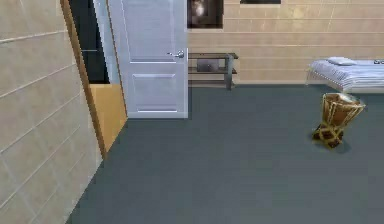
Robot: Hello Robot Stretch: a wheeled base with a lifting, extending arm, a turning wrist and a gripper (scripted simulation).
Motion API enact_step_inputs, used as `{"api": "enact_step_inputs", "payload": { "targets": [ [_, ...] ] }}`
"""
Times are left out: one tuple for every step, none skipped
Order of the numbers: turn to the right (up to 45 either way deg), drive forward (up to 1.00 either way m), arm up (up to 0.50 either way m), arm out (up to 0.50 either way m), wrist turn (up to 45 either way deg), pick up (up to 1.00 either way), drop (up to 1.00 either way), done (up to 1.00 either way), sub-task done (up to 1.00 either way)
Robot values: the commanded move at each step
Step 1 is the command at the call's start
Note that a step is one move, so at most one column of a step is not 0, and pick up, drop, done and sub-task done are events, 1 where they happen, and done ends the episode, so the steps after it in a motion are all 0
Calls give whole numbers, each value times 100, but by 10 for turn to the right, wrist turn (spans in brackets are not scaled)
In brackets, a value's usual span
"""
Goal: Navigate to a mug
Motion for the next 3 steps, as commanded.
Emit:
{"api": "enact_step_inputs", "payload": {
  "targets": [
    [-90,0,0,0,0,0,0,0,0],
    [0,100,0,0,0,0,0,0,0],
    [0,100,0,0,0,0,0,0,0]
  ]
}}
